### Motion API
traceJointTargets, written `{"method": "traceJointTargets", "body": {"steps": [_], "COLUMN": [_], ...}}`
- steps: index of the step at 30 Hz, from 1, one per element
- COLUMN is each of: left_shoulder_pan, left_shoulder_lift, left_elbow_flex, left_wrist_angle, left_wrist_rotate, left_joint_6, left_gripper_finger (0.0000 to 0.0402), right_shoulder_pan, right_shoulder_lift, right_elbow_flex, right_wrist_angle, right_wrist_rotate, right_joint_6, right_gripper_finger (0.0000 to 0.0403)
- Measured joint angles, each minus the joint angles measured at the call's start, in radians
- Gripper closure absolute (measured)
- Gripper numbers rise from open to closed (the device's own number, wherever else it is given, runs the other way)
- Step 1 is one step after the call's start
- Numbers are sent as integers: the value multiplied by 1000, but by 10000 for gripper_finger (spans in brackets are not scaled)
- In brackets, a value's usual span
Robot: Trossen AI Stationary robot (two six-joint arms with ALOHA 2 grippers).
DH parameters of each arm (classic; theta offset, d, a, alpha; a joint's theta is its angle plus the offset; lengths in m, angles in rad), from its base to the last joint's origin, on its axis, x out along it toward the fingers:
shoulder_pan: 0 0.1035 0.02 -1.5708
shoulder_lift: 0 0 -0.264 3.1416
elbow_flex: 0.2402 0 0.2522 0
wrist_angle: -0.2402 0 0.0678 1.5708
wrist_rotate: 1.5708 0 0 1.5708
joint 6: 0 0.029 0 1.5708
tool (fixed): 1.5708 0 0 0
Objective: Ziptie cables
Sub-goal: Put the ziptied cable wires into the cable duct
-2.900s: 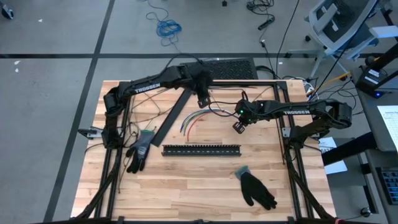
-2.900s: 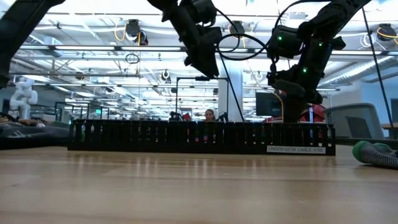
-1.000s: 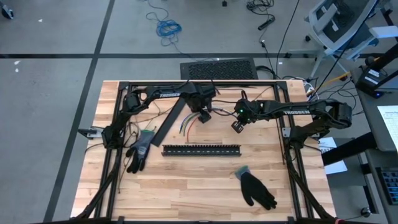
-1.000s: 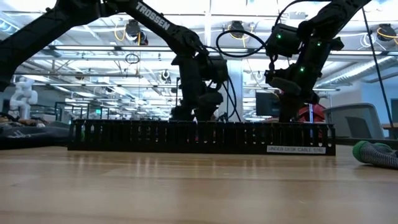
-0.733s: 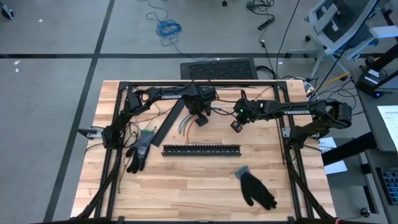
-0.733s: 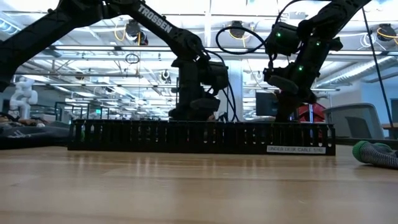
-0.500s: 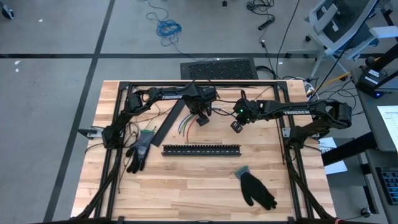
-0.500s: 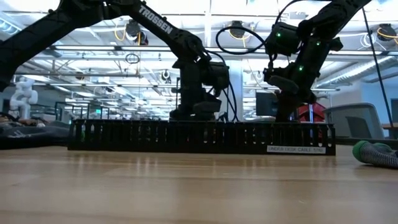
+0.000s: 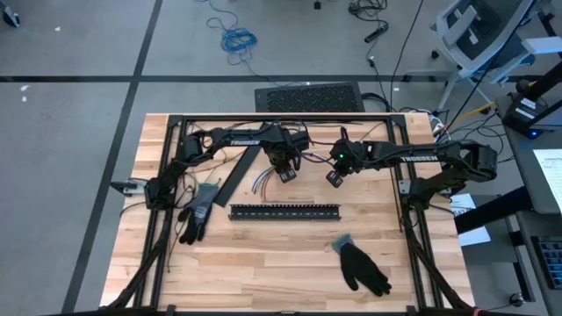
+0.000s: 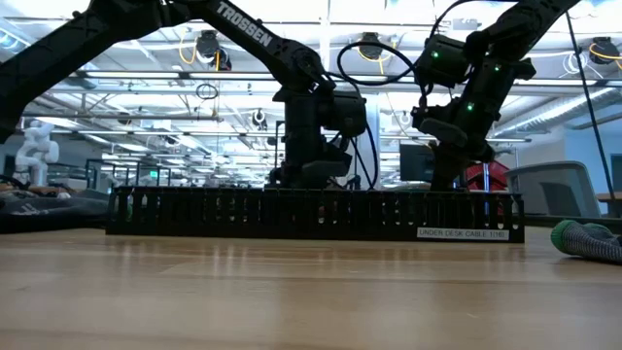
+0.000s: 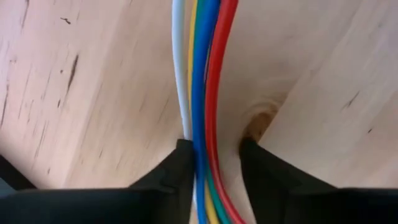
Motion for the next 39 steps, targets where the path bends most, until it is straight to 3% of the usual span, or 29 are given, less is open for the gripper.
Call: {"method": "traceJointTargets", "body": {"steps": [6,10,39], "left_shoulder_pan": [-6,-6,-11], "left_shoulder_lift": [0,-6,-121], "left_elbow_flex": [-1,-2,-2], "left_wrist_angle": [-7,-14,-191], "left_wrist_rotate": [-6,18,91], "left_joint_6": [-9,-25,65], "left_gripper_finger": [347,366,358], "right_shoulder_pan": [0,1,2], "right_shoulder_lift": [0,-2,-56], "right_elbow_flex": [0,0,3], "right_wrist_angle": [0,0,-84], "right_wrist_rotate": [0,-1,-3], "right_joint_6": [9,18,34], "right_gripper_finger": [398,398,399]}}
